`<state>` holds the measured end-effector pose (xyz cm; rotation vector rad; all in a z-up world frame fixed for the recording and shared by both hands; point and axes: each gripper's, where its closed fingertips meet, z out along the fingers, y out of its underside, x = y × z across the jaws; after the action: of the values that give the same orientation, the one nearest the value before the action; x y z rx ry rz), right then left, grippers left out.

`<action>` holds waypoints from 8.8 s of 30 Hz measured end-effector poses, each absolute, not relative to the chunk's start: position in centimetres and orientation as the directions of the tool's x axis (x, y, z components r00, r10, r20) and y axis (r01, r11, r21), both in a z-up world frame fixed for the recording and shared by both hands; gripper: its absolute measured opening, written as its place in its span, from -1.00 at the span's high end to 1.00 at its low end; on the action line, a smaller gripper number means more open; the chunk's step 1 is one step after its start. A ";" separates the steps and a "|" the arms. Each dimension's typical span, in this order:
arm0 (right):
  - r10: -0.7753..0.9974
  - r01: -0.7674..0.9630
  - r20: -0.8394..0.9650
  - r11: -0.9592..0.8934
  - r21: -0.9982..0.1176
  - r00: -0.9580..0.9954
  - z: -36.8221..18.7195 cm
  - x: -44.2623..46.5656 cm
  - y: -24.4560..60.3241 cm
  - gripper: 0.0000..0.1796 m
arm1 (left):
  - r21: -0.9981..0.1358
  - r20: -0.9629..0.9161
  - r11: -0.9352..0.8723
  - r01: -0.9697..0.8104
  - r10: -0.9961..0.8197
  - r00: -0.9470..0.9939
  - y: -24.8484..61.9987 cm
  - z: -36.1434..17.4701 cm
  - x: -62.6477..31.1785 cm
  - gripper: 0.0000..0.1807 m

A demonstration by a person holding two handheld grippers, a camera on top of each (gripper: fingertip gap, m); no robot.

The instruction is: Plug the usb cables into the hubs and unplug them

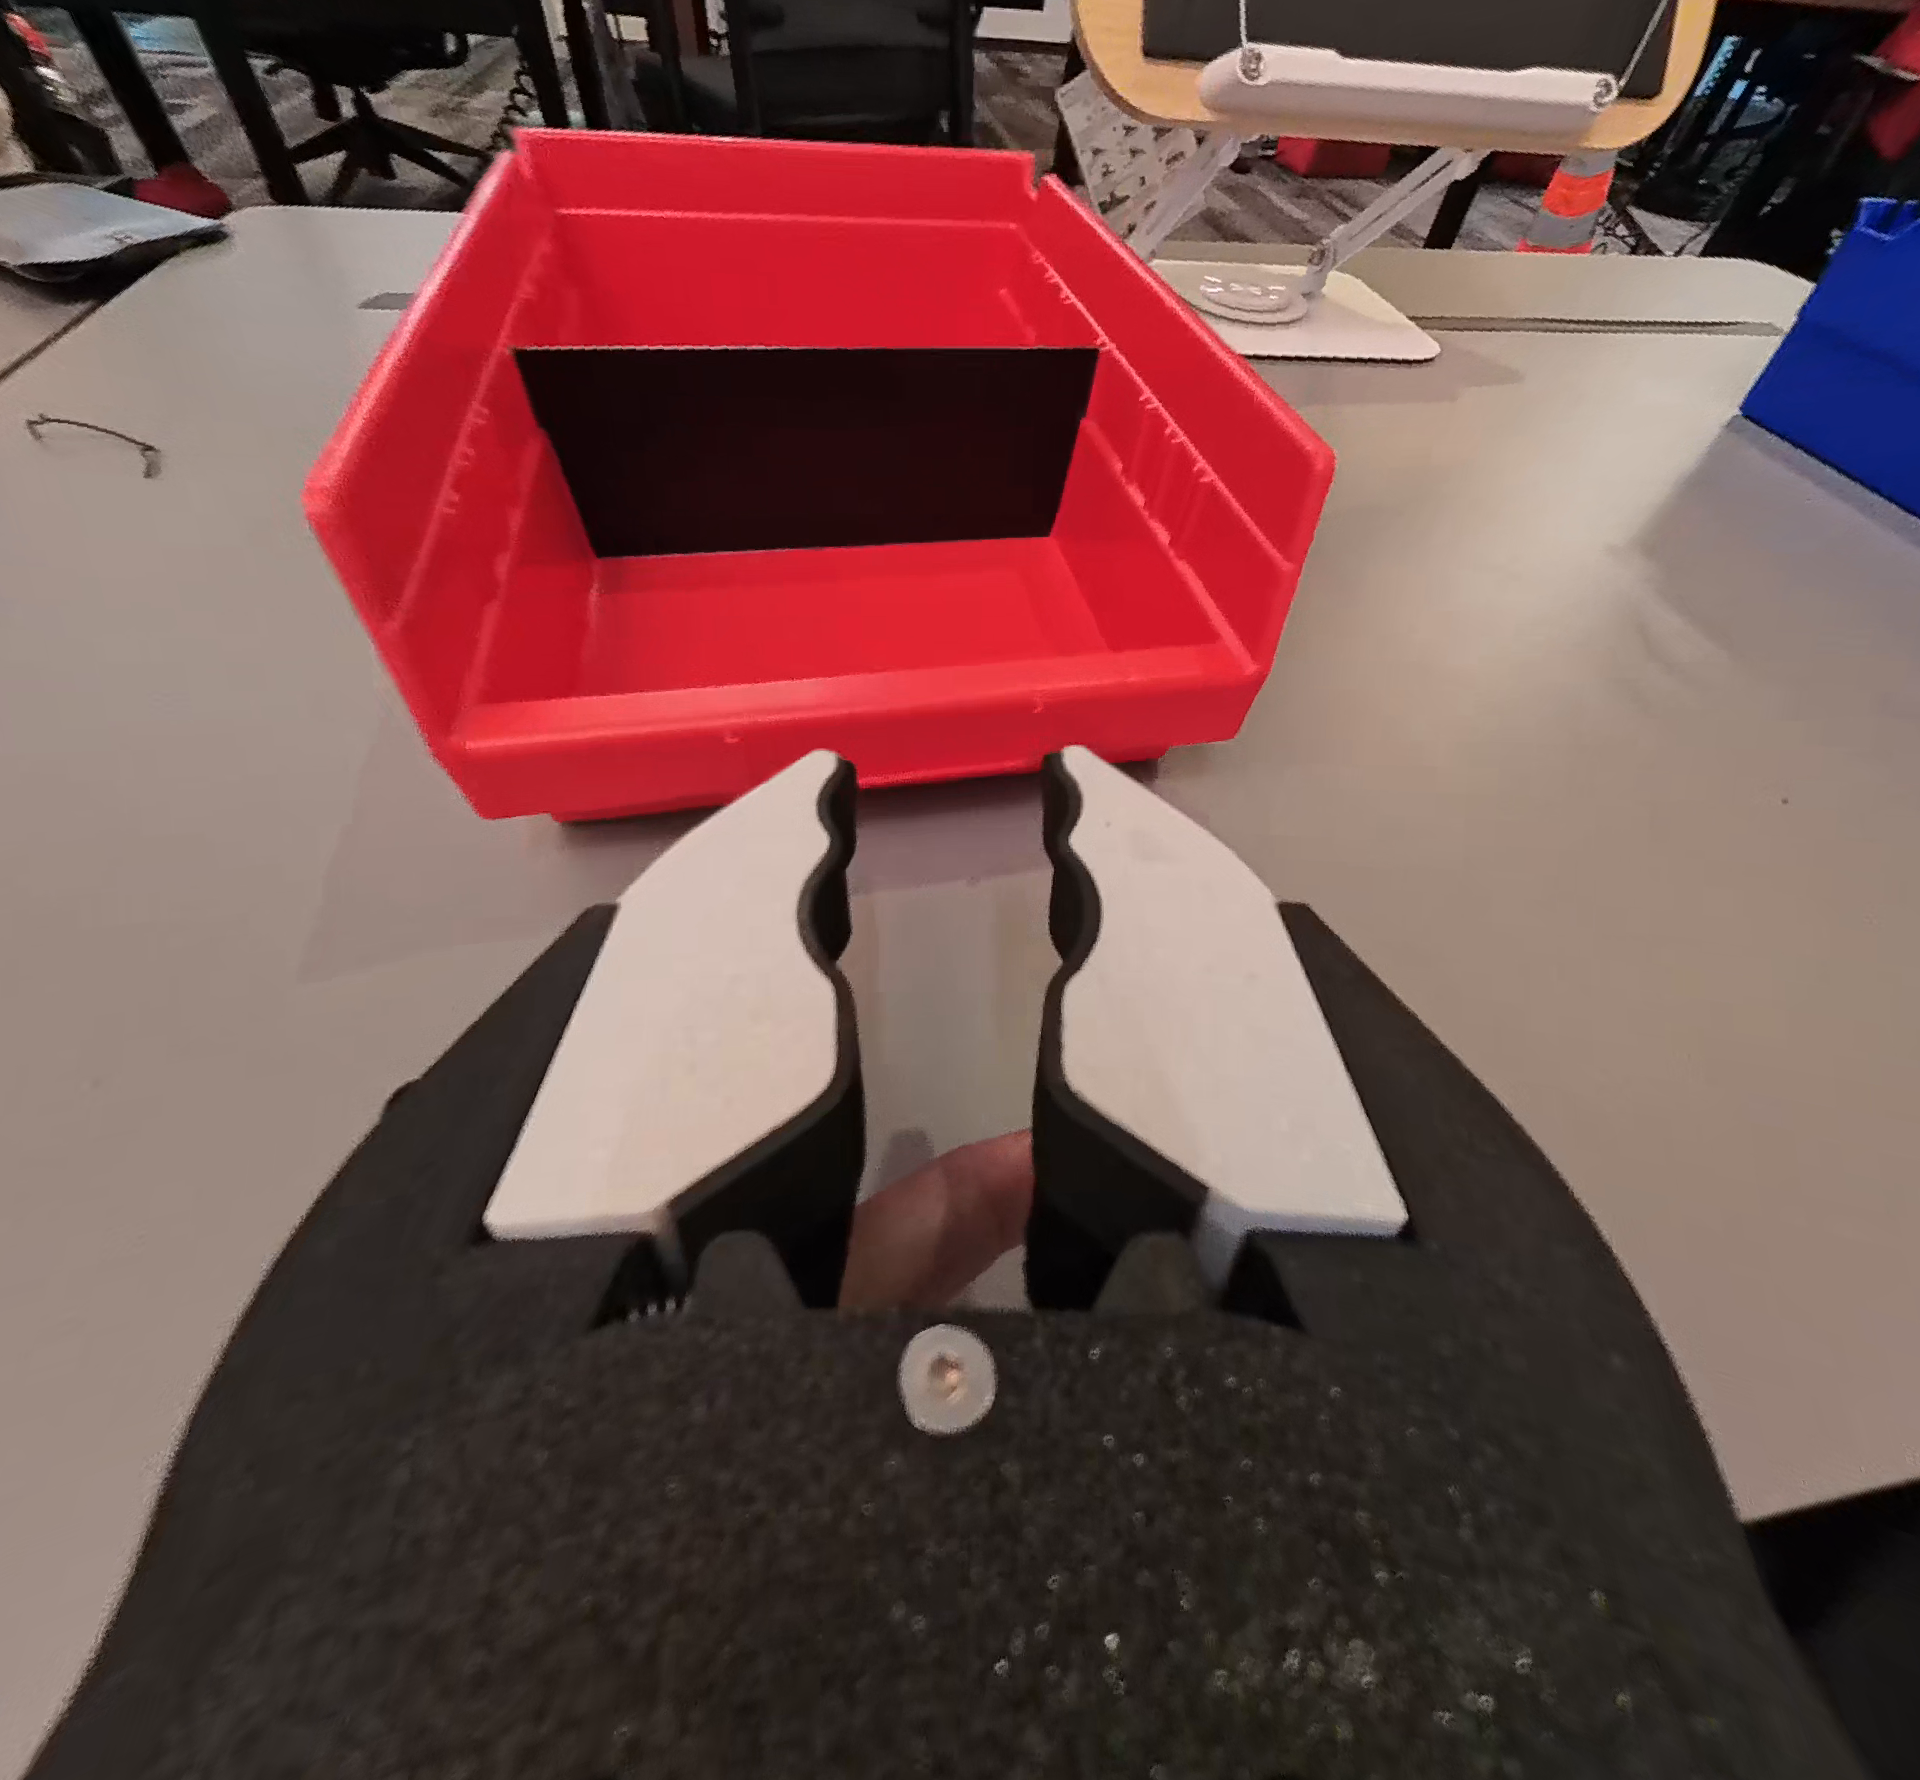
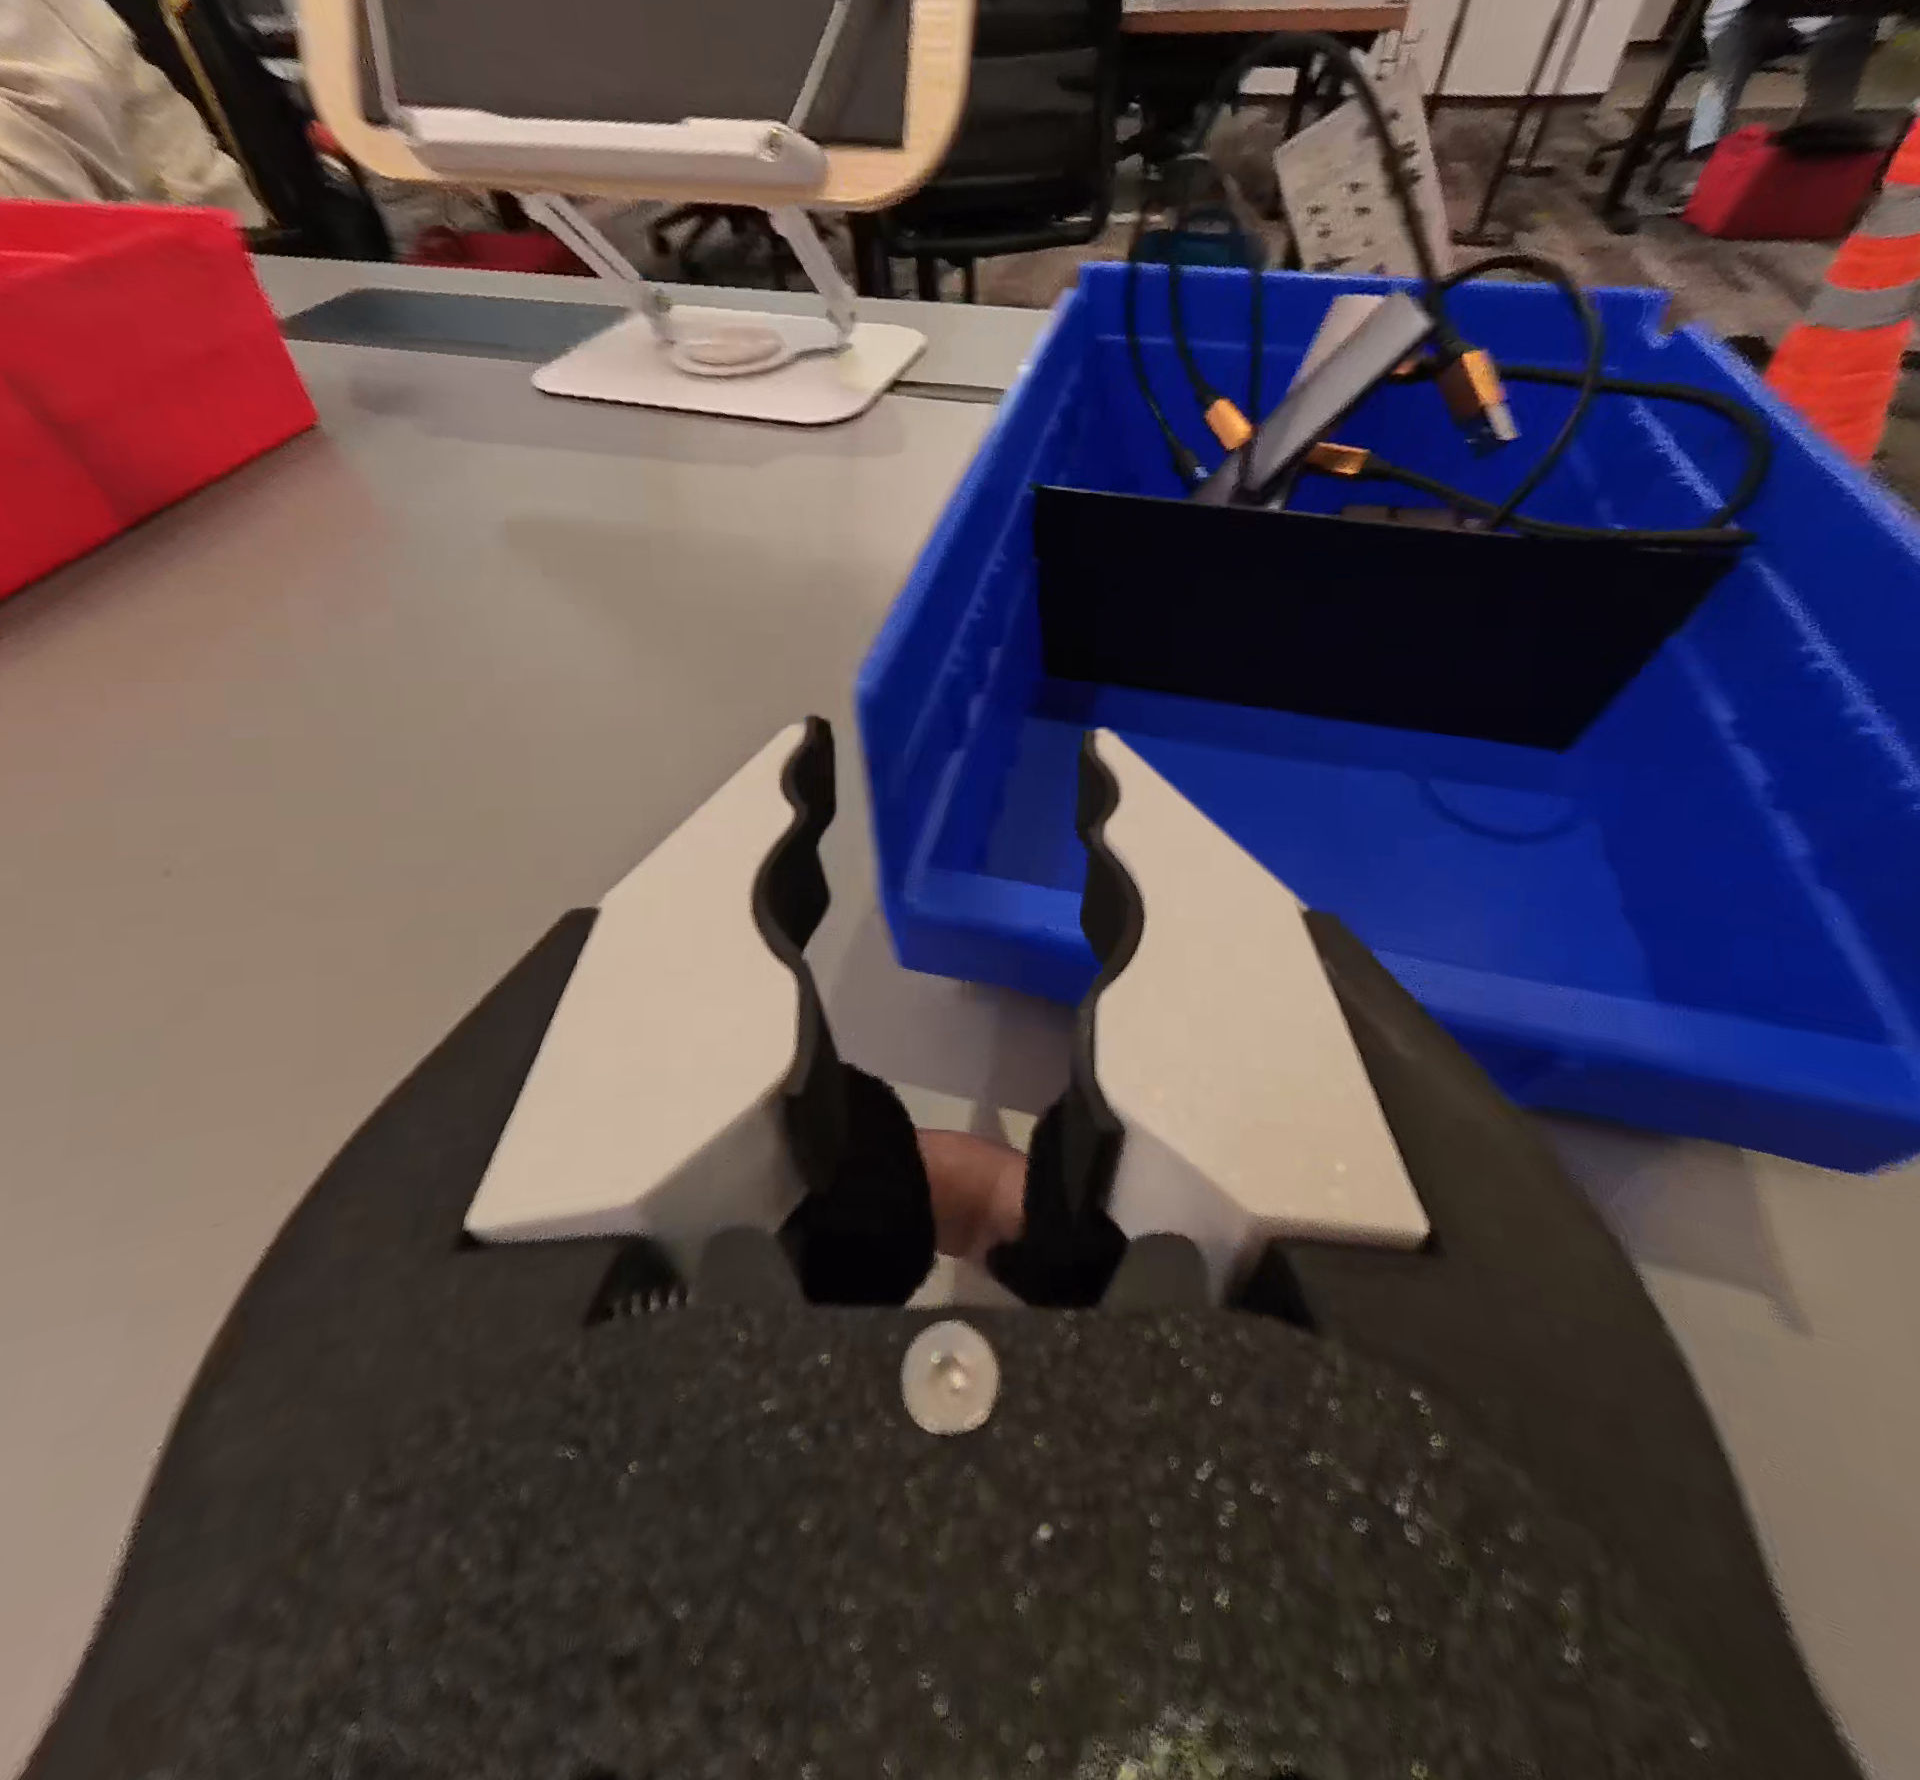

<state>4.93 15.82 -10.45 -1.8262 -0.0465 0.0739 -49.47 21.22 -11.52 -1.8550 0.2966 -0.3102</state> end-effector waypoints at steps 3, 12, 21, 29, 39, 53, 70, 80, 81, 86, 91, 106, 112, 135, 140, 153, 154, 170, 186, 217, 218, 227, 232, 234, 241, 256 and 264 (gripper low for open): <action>0.114 -0.028 -0.065 -0.299 -0.954 0.991 -11.6 1.9 17.0 0.49 | -0.952 0.052 -0.296 -0.072 -0.392 0.919 21.8 -11.7 -47.9 0.62; 0.250 -0.019 -0.086 -0.256 -0.966 0.964 -10.1 -4.3 16.7 0.49 | -0.962 0.101 -0.258 -0.084 -0.628 0.772 18.0 -9.3 -35.3 0.65; -0.236 -0.312 -0.301 -0.010 -0.950 0.924 -7.0 11.6 10.4 0.55 | -0.943 0.097 -0.221 -0.247 -0.896 0.433 13.2 -9.0 -8.9 0.62; -0.345 -0.200 -0.102 -0.262 -0.944 0.933 -12.5 14.9 12.1 0.87 | -0.909 0.107 -0.330 -0.256 -0.775 0.622 20.0 -12.6 -2.5 0.74; -0.385 -0.107 -0.033 -0.173 -0.979 0.922 -9.2 12.0 14.3 0.98 | -0.960 0.024 -0.225 -0.165 -0.656 0.754 22.3 -9.5 -5.3 0.94; -0.038 -0.040 -0.035 -0.154 -0.987 0.999 -8.2 -11.0 23.1 0.97 | -0.977 -0.041 -0.180 -0.116 -0.373 0.927 24.3 -7.7 -29.8 0.94; 0.276 0.055 -0.017 -0.252 -0.966 0.961 -10.1 -13.7 19.6 0.64 | -0.961 0.177 -0.268 0.072 -0.391 0.903 22.8 -7.3 -44.2 0.63; 0.556 0.273 0.214 -0.024 -0.962 0.803 -8.2 -25.5 14.3 0.50 | -0.933 0.076 -0.356 0.049 -0.062 0.995 28.1 -12.3 -61.3 0.48; 0.600 0.277 0.198 -0.041 -0.960 0.775 -9.1 -27.1 13.6 0.49 | -0.939 0.098 -0.338 0.065 -0.083 0.992 28.7 -12.0 -61.2 0.50; 0.720 0.267 0.058 -0.181 -0.947 0.692 -12.8 -32.3 12.1 0.47 | -0.950 0.036 -0.311 -0.037 -0.225 0.974 31.8 -12.3 -59.4 0.62; 0.740 0.236 -0.057 -0.285 -0.929 0.671 -14.0 -35.4 12.3 0.53 | -0.926 0.031 -0.371 -0.064 -0.243 0.970 31.7 -12.9 -59.0 0.97; 0.446 0.157 -0.023 -0.363 -0.919 0.895 -13.7 -40.4 21.9 0.93 | -0.875 -0.083 -0.476 -0.091 -0.038 0.996 16.9 -13.1 -58.9 0.94; 0.441 0.169 0.058 -0.215 -0.962 0.896 -10.2 -39.5 21.2 0.99 | -0.916 -0.273 -0.312 -0.251 0.028 0.962 13.5 -8.6 -57.0 0.93; -0.233 -0.080 -0.054 -0.102 -0.992 0.971 2.2 5.1 16.6 0.99 | -0.938 -0.343 0.161 -0.306 -0.527 0.778 21.0 5.0 -14.0 0.92; -0.251 -0.059 -0.006 -0.204 -0.977 0.968 -4.0 14.7 14.3 0.98 | -0.965 -0.219 0.038 -0.260 -0.664 0.715 20.0 -2.1 -3.6 0.91; -0.211 -0.142 -0.049 -0.453 -0.880 0.976 -14.3 17.1 14.6 0.97 | -0.925 -0.057 -0.202 -0.322 -0.764 0.642 17.5 -13.1 -1.3 0.80; -0.221 -0.161 -0.064 -0.458 -0.874 0.973 -14.5 17.2 14.6 0.97 | -0.924 -0.054 -0.201 -0.325 -0.773 0.632 17.3 -13.1 -1.2 0.79; -0.263 -0.039 0.015 -0.197 -0.980 0.965 -5.7 12.8 13.8 0.77 | -0.975 -0.003 -0.186 -0.124 -0.545 0.839 18.7 -7.2 -26.3 0.65; -0.032 -0.010 0.004 -0.420 -0.907 0.999 -13.1 -17.4 24.5 0.95 | -0.897 -0.049 -0.381 -0.223 -0.417 0.908 26.6 -12.6 -36.1 0.94; 0.255 0.071 0.008 -0.238 -0.969 0.967 -2.1 -7.1 20.8 0.47 | -0.972 0.156 -0.233 0.024 -0.567 0.809 24.9 0.4 -38.7 0.56; 0.144 0.061 0.030 -0.217 -0.974 0.989 -1.8 -2.4 20.0 0.48 | -0.955 0.203 -0.296 -0.008 -0.671 0.714 23.7 -0.8 -33.4 0.47; -0.258 -0.122 -0.034 -0.333 -0.935 0.966 -11.3 16.7 13.4 0.45 | -0.867 0.253 -0.345 -0.359 -0.927 0.278 16.2 -10.6 -4.0 0.21; -0.226 -0.130 -0.043 -0.385 -0.914 0.973 -13.4 16.8 14.6 0.48 | -0.865 0.182 -0.291 -0.408 -0.941 0.286 15.7 -11.8 0.8 0.11; -0.249 -0.117 -0.020 -0.384 -0.916 0.968 -13.3 17.7 14.7 0.48 | -0.863 0.185 -0.290 -0.413 -0.943 0.277 15.5 -11.9 1.9 0.06; -0.258 -0.165 -0.070 -0.367 -0.916 0.964 -13.3 19.3 15.6 0.50 | -0.865 0.201 -0.307 -0.398 -0.937 0.285 16.7 -11.9 3.4 0.09; 0.432 -0.145 -0.327 -0.402 -0.904 0.841 -8.7 -5.9 12.8 0.52 | -0.906 0.175 -0.345 -0.247 -0.834 0.523 17.8 -8.6 -21.6 0.28; 0.649 -0.175 -0.465 -0.461 -0.870 0.602 -10.4 -17.5 12.5 0.53 | -0.961 0.202 -0.275 0.009 -0.684 0.701 18.1 -8.6 -34.6 0.39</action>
<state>-17.48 12.45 -10.44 -1.8090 -0.3852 1.0112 -34.65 18.12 -8.64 -1.7354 0.5423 -0.7348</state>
